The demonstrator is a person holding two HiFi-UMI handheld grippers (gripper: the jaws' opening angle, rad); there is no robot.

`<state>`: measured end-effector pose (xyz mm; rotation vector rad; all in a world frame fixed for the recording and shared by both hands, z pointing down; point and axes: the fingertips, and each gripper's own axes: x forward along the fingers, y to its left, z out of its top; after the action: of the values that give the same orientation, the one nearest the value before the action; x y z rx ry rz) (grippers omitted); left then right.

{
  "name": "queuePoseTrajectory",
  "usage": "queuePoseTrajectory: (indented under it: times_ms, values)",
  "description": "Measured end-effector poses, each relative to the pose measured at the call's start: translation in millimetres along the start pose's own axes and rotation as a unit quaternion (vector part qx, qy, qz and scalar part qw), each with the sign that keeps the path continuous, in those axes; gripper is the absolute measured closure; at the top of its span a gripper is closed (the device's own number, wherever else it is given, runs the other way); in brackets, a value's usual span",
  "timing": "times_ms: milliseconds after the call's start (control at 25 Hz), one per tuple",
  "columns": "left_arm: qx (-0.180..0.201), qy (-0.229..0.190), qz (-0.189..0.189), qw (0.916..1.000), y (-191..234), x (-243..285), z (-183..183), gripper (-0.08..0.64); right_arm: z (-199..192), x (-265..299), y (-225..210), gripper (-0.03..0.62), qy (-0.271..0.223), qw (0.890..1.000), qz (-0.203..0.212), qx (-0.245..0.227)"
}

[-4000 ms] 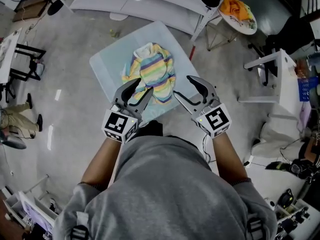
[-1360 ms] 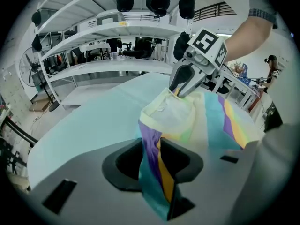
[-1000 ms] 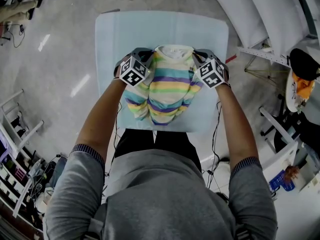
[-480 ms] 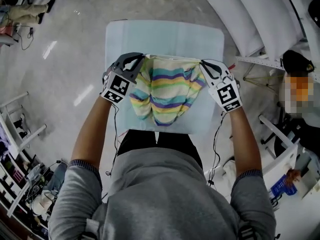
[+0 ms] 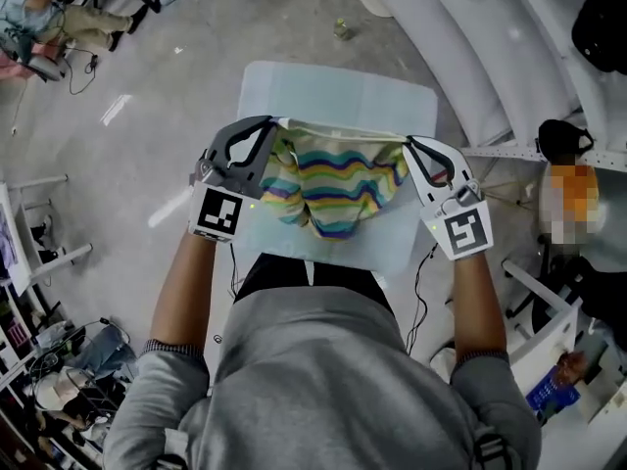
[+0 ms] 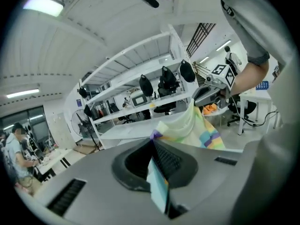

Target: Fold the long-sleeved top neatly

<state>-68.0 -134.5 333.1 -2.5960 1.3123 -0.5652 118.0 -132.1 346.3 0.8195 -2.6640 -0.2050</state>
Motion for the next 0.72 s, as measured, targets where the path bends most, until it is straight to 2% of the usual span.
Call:
queuePoseTrajectory:
  times_ms: [160, 320, 720]
  values:
    - [0.007, -0.044, 0.036, 0.9984, 18, -36, 48, 0.534, 62, -15, 8, 0.565, -0.046, 0.999, -0.025, -0.003]
    - [0.017, -0.081, 0.052, 0.9953, 29, -74, 83, 0.534, 110, -32, 25, 0.566, -0.060, 0.996, -0.052, -0.028]
    - [0.055, -0.149, 0.057, 0.9856, -1, -168, 145, 0.534, 176, -107, 89, 0.566, -0.077, 0.987, -0.126, -0.065]
